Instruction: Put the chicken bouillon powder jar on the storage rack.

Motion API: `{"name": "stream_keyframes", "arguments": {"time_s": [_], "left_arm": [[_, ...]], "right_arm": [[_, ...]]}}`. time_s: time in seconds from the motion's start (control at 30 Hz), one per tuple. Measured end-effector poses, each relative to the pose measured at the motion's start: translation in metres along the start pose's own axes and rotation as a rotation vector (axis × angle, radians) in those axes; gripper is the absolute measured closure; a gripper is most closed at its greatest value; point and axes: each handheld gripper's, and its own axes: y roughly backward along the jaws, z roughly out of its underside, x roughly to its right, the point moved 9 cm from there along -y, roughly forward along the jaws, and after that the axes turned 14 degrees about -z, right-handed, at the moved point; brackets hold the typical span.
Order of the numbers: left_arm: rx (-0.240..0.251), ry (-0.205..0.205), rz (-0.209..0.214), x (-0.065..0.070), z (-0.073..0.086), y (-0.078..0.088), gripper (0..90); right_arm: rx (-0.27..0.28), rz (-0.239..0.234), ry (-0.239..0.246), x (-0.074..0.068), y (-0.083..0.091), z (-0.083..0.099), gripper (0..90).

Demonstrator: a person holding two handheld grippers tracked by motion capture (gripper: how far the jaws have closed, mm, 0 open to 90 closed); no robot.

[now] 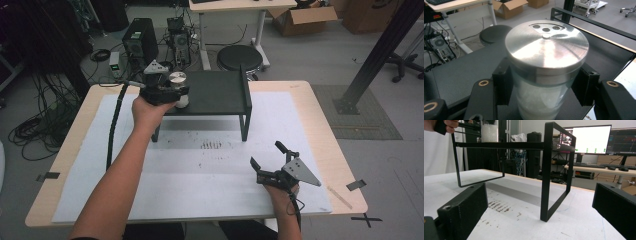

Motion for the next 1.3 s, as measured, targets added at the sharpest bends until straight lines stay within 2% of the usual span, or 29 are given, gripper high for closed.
{"name": "stream_keyframes", "arguments": {"time_s": [0.13, 0.17, 0.4, 0.53, 0.7, 0.87, 1.03, 1.3], "left_arm": [[-0.003, -0.001, 0.0, 0.0, 0.0, 0.0, 42.8], [-0.011, 0.004, -0.007, -0.001, 0.001, -0.001, 39.0], [-0.02, 0.016, -0.006, -0.001, 0.002, 0.0, 30.6], [-0.022, 0.012, -0.004, 0.001, 0.003, 0.003, 29.2], [-0.023, 0.021, 0.003, 0.001, 0.004, 0.008, 25.5], [-0.023, 0.009, 0.009, 0.002, 0.005, 0.016, 23.4], [-0.005, 0.034, 0.027, 0.003, 0.004, 0.024, 20.9], [-0.002, 0.044, 0.03, -0.001, 0.012, 0.038, 18.2]], "right_arm": [[-0.001, 0.0, 0.0, 0.0, 0.0, 0.0, 0.0], [-0.002, 0.0, 0.0, 0.0, 0.0, 0.0, 0.0], [-0.003, 0.0, 0.0, 0.0, 0.0, 0.0, 0.0], [-0.001, 0.0, 0.0, 0.0, 0.0, 0.0, 0.0], [-0.001, 0.001, 0.0, 0.0, 0.0, 0.0, 0.0], [0.001, 0.001, -0.001, 0.0, 0.0, 0.0, 0.0], [-0.002, 0.001, 0.003, 0.0, 0.0, 0.0, 0.0], [0.001, 0.002, 0.003, 0.0, 0.0, 0.0, 0.0]]}}
